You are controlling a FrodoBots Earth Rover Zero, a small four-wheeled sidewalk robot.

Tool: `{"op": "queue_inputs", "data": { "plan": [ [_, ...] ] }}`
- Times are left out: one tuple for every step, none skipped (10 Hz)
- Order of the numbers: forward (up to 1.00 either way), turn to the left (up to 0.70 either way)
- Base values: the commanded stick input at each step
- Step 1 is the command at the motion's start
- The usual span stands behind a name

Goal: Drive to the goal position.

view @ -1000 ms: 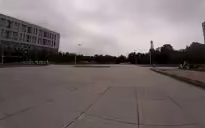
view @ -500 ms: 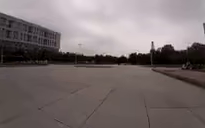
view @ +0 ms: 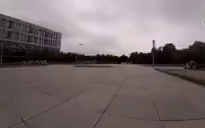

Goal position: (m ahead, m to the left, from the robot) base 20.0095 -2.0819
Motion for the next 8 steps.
{"op": "queue_inputs", "data": {
  "plan": [
    [0.70,0.00],
    [0.70,0.00],
    [0.70,0.00],
    [0.70,0.00],
    [0.70,0.00],
    [0.70,0.00],
    [0.70,0.00],
    [0.70,0.00]
  ]
}}
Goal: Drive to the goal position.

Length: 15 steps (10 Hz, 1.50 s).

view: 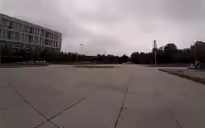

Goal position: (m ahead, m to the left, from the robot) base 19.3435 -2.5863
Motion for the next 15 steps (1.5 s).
{"op": "queue_inputs", "data": {
  "plan": [
    [0.70,0.00],
    [0.70,0.00],
    [0.70,0.00],
    [0.70,0.00],
    [0.70,0.00],
    [0.70,0.00],
    [0.70,0.00],
    [0.70,0.00],
    [0.70,0.00],
    [0.70,0.00],
    [0.70,0.00],
    [0.70,0.00],
    [0.70,0.00],
    [0.70,0.00],
    [0.70,0.00]
  ]
}}
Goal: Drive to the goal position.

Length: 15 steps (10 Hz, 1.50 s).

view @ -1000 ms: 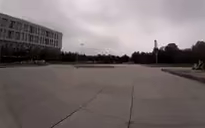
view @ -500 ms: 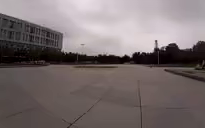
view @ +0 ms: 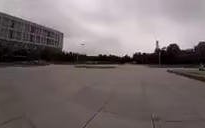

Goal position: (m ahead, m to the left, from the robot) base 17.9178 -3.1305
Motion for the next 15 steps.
{"op": "queue_inputs", "data": {
  "plan": [
    [0.70,0.00],
    [0.70,0.00],
    [0.70,0.00],
    [0.70,0.00],
    [0.70,0.00],
    [0.70,0.00],
    [0.70,0.00],
    [0.70,0.00],
    [0.70,0.00],
    [0.70,0.00],
    [0.70,0.00],
    [0.70,0.00],
    [0.70,0.00],
    [0.70,0.00],
    [0.70,0.00]
  ]
}}
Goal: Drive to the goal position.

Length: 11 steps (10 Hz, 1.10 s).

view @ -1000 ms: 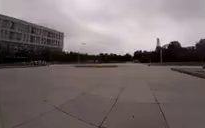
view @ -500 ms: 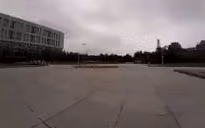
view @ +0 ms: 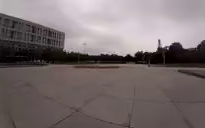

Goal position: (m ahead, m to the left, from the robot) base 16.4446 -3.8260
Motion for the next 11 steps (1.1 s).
{"op": "queue_inputs", "data": {
  "plan": [
    [0.70,0.00],
    [0.70,0.00],
    [0.70,0.00],
    [0.70,0.00],
    [0.70,0.00],
    [0.70,0.00],
    [0.70,0.00],
    [0.70,0.00],
    [0.70,0.00],
    [0.70,0.00],
    [0.70,0.00]
  ]
}}
